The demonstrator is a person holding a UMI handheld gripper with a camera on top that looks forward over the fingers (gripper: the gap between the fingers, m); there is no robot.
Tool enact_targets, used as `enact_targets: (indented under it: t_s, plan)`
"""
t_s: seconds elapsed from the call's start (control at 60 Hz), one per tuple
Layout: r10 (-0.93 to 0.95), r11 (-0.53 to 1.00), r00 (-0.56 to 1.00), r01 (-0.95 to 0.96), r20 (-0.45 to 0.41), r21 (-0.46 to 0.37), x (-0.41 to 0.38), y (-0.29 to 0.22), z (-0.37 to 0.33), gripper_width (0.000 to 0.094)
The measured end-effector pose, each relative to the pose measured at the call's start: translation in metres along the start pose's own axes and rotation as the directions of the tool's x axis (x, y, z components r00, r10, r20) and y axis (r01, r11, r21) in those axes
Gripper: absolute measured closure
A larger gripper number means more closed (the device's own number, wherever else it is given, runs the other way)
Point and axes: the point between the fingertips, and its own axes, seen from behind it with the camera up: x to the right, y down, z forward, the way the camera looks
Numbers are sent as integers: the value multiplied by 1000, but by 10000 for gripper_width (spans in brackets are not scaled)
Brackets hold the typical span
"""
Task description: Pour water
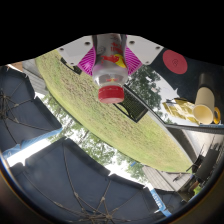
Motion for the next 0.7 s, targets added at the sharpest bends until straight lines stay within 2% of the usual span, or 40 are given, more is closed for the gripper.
enact_targets:
  t_s: [0.067, 0.15, 0.233, 0.317, 0.417, 0.5, 0.567, 0.65, 0.7]
  plan:
    - [-237, 971, 971, 237, 5, 36, -26, -38, -1, 613]
    - [-509, 857, 861, 509, -20, 82, -71, -84, -1, 614]
    - [-738, 664, 672, 739, -56, 116, -114, -109, -5, 613]
    - [-884, 449, 461, 883, -78, 137, -152, -115, -2, 616]
    - [-974, 173, 191, 974, -124, 146, -191, -114, 9, 614]
    - [-986, 7, 24, 994, -167, 105, -202, -112, 17, 616]
    - [-983, -62, -47, 995, -175, 80, -208, -108, 28, 613]
    - [-988, -62, -50, 995, -144, 81, -195, -100, 29, 613]
    - [-987, -49, -36, 996, -158, 77, -184, -99, 34, 613]
